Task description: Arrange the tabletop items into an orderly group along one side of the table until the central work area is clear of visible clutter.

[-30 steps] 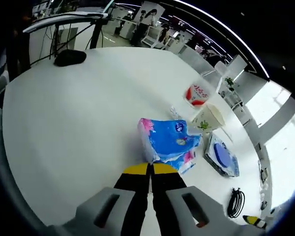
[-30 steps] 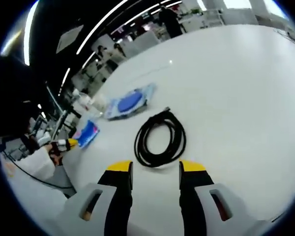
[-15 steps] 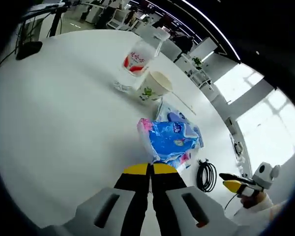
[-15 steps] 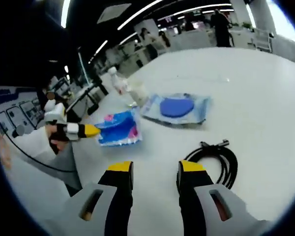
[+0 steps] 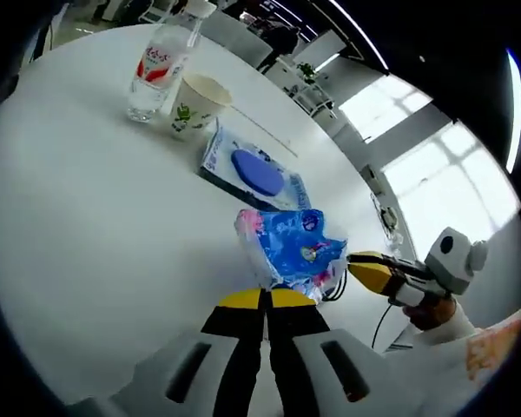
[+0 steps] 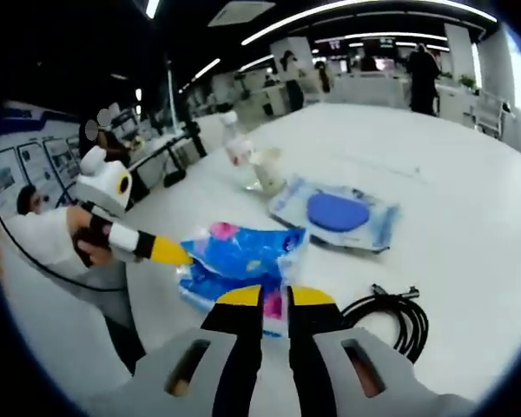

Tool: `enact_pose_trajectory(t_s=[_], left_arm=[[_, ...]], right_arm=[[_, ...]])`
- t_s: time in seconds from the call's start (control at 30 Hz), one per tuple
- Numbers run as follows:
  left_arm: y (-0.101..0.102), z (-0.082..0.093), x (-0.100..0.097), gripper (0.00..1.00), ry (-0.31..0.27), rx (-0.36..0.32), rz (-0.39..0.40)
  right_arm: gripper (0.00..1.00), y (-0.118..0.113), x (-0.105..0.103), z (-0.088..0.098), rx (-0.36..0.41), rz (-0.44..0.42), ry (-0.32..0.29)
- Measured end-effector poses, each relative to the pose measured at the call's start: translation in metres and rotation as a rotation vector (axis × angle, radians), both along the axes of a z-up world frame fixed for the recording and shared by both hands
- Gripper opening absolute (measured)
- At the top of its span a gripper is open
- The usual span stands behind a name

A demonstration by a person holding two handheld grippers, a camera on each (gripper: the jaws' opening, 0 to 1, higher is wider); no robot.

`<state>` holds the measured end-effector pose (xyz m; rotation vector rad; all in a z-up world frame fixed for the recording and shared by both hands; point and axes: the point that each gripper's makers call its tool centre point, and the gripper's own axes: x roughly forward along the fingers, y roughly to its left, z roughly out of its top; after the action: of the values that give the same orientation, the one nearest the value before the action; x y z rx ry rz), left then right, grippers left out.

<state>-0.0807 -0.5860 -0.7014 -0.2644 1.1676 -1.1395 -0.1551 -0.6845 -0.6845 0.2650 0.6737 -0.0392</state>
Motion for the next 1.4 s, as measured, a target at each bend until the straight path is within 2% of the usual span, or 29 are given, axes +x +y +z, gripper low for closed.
enact_pose_trajectory(t_s=[0.17,0.27,0.37,0.4,0.43,0.5,0.6,0.67,0.7,0.73,0.77,0.8,0.83,0.87,0.9,0.97,1.0,1.1,1.17,1.3,1.4], left_arm=[[-0.003,0.006,-0.001,0.0,0.049,-0.036,0.001],[-0.006,0.009,-0.006,0.0,0.054,-0.047,-0.018],[-0.009,0.011,-0.009,0.0,0.077,-0.066,-0.017],[-0.01,0.012,-0.01,0.0,0.089,-0.072,-0.018],[-0.01,0.012,-0.011,0.0,0.085,-0.07,-0.024],[-0.01,0.012,-0.015,0.0,0.069,-0.063,-0.057],[-0.009,0.013,-0.02,0.0,0.049,-0.048,-0.101],[-0.006,0.01,-0.016,0.0,-0.002,-0.025,-0.113],[-0.006,0.01,-0.011,0.0,-0.021,-0.024,-0.099],[-0.005,0.01,-0.009,0.0,-0.006,-0.028,-0.084],[-0.007,0.013,-0.002,0.0,0.021,-0.052,-0.033],[-0.008,0.017,0.0,0.0,0.047,-0.074,-0.013],[-0.009,0.021,0.0,0.0,0.067,-0.09,-0.01],[-0.01,0.023,0.001,0.0,0.06,-0.098,-0.018],[-0.013,0.024,0.0,0.0,0.054,-0.096,-0.028],[-0.015,0.021,-0.003,0.0,0.022,-0.071,-0.065],[-0.015,0.02,-0.004,0.0,0.013,-0.06,-0.074],[-0.025,0.027,-0.007,0.0,0.01,-0.088,-0.085],[-0.032,0.03,-0.009,0.0,-0.067,-0.083,-0.148],[-0.053,0.04,-0.008,0.0,-0.199,-0.075,-0.228],[-0.065,0.045,-0.006,0.0,-0.228,-0.076,-0.232]], right_arm=[[0.0,-0.008,-0.012,0.001,0.056,-0.076,-0.021],[0.0,-0.005,-0.014,0.002,0.057,-0.055,-0.036],[0.17,-0.003,-0.014,-0.001,0.043,-0.058,-0.026],[0.19,-0.003,-0.015,-0.003,0.036,-0.058,-0.013],[0.18,-0.003,-0.016,-0.005,0.022,-0.053,-0.001],[0.09,-0.004,-0.017,-0.006,-0.002,-0.043,0.004],[0.02,-0.009,-0.013,0.005,-0.008,-0.068,-0.03],[0.0,-0.011,-0.011,0.012,0.0,-0.092,-0.066],[0.0,-0.01,-0.009,0.014,0.055,-0.12,-0.095],[0.0,-0.009,-0.01,0.016,0.184,-0.197,-0.117],[0.0,-0.01,-0.009,0.02,0.247,-0.225,-0.154],[0.0,-0.011,-0.011,0.023,0.351,-0.265,-0.187],[0.0,-0.014,-0.013,0.023,0.409,-0.299,-0.205],[0.0,-0.016,-0.015,0.023,0.447,-0.321,-0.217],[0.0,-0.013,-0.018,0.018,0.446,-0.321,-0.193],[0.0,-0.012,-0.019,0.016,0.374,-0.295,-0.177],[0.0,-0.012,-0.019,0.018,0.384,-0.301,-0.183],[0.0,-0.023,-0.023,0.019,0.402,-0.343,-0.194],[0.0,-0.03,-0.026,0.02,0.417,-0.375,-0.204],[0.0,-0.04,-0.029,0.024,0.405,-0.396,-0.219],[0.0,-0.049,-0.031,0.028,0.396,-0.419,-0.233]])
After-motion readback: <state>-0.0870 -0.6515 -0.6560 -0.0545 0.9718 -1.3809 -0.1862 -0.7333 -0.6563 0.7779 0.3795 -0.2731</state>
